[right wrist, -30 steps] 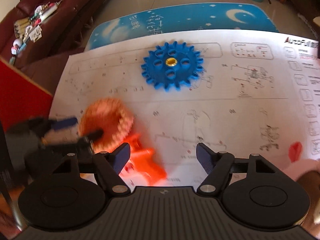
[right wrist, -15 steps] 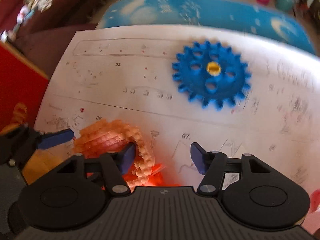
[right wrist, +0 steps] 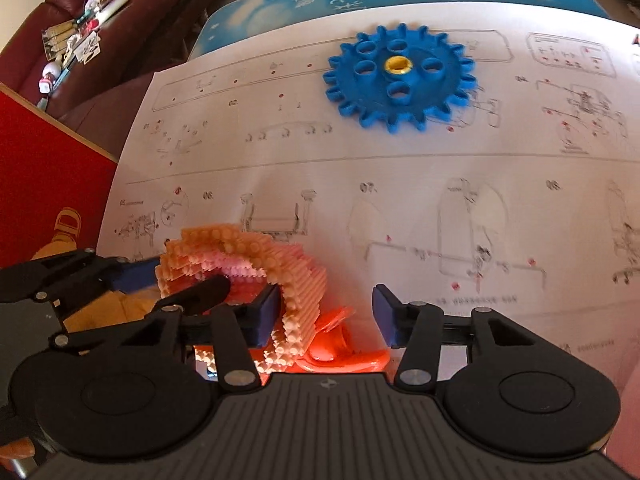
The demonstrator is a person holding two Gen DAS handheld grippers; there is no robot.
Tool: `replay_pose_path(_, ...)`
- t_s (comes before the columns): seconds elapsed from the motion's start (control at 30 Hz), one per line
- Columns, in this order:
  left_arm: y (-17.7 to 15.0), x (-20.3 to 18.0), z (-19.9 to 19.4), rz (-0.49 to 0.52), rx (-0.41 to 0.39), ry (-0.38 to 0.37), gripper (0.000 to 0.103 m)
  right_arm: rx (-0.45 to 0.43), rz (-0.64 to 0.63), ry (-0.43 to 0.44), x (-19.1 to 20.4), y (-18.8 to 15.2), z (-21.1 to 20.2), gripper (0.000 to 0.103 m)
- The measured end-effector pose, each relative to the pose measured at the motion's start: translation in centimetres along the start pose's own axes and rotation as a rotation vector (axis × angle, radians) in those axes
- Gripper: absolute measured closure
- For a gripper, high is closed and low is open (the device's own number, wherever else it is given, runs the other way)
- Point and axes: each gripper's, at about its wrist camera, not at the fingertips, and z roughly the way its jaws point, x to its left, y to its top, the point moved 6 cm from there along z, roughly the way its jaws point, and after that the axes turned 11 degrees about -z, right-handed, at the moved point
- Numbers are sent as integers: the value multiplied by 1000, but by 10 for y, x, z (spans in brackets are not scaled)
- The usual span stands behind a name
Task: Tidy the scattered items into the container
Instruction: 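Close the left tool on the basket rim while the right tool pinches it too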
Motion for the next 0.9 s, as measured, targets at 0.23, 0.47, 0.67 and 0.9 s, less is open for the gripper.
replay_pose_path(0.23,-18,-25,-6,20,37,-68,66,-38,27,-32,-8,-28,-16,58)
replay_pose_path(0.47,-23,-12,-12,-20,34,-48,50,-76,54,-17,-17,-44,-26,60)
replay_pose_path(0.67,-29,-18,-14,11,11,-45,51,-105,33,-12,-12,-46,-27,60)
replay_pose_path(0.9,-29,-27,-9,21,-7,-31,75,-91,41,-13,-13,-46,-22,56)
